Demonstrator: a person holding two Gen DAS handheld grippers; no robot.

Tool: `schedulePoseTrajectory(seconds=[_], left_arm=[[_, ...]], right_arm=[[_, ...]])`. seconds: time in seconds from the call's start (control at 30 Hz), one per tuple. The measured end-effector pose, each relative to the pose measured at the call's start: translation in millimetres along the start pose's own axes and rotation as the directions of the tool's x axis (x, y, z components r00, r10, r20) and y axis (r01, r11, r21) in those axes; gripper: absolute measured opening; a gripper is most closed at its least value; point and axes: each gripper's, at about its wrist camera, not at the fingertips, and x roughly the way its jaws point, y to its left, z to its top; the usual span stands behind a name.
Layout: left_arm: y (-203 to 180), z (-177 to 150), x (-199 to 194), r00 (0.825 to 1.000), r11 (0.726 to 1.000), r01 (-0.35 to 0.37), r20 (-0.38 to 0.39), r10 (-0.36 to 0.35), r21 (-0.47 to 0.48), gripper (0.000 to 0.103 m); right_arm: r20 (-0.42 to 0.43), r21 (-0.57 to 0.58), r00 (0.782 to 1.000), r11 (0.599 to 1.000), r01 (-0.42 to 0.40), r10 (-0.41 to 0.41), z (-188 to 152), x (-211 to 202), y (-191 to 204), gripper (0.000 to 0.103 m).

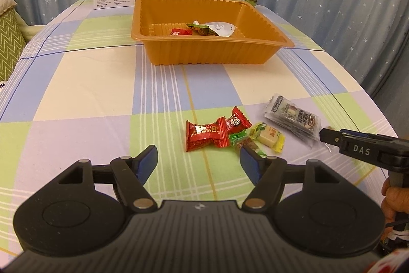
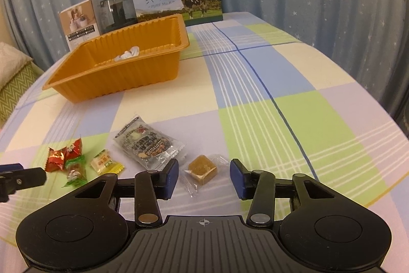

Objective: Organize snacks
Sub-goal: 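Grasp a green-wrapped candy with the left tool while the right tool grasps the brown candy packet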

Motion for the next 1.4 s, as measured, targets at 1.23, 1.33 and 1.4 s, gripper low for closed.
schedulePoseTrajectory(seconds=[1.23,1.33,1.4], left_arm=[[-10.0,0.6,11.6,1.000,1.000,0.000,-0.014,0.001,0.024,0.069],[-15.5,-0.6,14.2,1.000,0.998,-0.003,-0.016,0.004,0.069,0.069],[-18.6,-1.5,15.6,1.000,0.995,-0.011,-0.015,0.012,0.102,0.069]], right_arm=[[0.002,-0.079,0.999,0.996,0.037,-0.037,-8.5,-5.9,12.4,0.022],[-0.015,-0.045,1.000,0.999,0.019,-0.020,-8.3,-7.8,7.4,0.022],[-0.015,-0.035,1.000,0.999,0.016,-0.016,-8.8,-9.9,5.7,0.022]])
